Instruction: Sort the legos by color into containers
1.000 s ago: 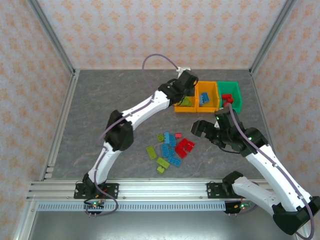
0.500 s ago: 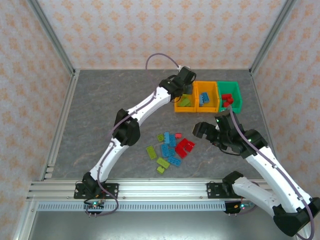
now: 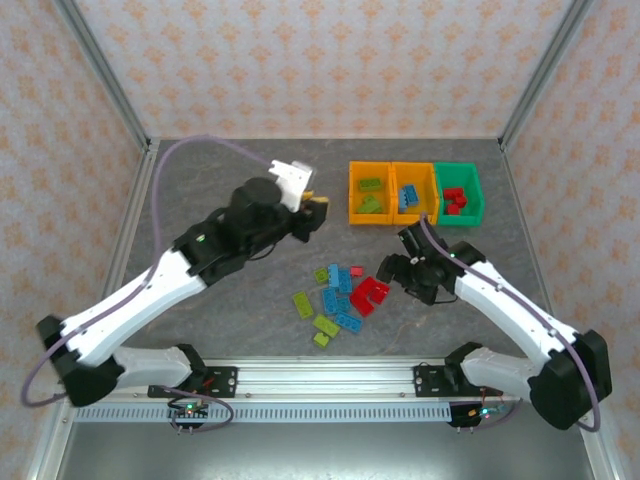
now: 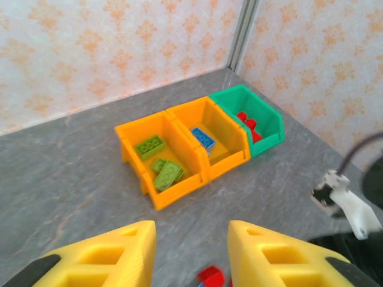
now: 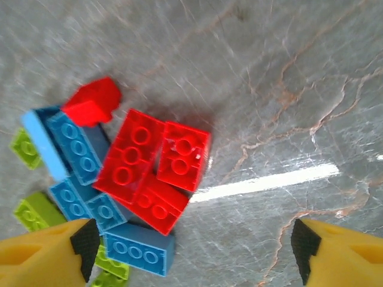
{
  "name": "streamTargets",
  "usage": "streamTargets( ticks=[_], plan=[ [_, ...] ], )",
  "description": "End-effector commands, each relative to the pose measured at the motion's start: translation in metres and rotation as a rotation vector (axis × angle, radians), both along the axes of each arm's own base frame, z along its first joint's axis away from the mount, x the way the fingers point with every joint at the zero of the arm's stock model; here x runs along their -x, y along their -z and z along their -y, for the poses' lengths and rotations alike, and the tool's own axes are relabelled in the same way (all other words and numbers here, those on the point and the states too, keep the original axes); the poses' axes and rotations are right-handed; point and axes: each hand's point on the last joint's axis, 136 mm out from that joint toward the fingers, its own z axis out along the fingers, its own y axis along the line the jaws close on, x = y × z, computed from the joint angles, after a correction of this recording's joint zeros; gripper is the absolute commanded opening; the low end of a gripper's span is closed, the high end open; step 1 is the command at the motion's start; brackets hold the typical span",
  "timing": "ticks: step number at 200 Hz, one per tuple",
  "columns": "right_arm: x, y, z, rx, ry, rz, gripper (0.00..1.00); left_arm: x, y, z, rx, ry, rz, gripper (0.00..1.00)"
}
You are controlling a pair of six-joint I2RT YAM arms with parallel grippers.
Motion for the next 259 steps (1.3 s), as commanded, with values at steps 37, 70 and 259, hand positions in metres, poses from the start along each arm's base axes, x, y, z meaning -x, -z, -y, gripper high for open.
streamTargets(
  ticks=[37, 70, 259],
  plan=[
    [-0.002, 0.045, -0.021, -0.009, -0.008, -0.100, 0.67, 0.039, 0.073, -0.043, -0.440, 0.192, 0.159, 0.50],
    [-0.006, 0.061, -0.027, -0.012, -0.004, -0.126, 0.65, 0.037, 0.096, -0.041, -0.449, 0.231, 0.231, 0.52],
    [-0.078, -0.037, 0.069, 0.173, 0.218, 0.278, 0.24, 0.068, 0.120, -0.029, -0.395, 0.533, 0.210, 1.00]
  ],
)
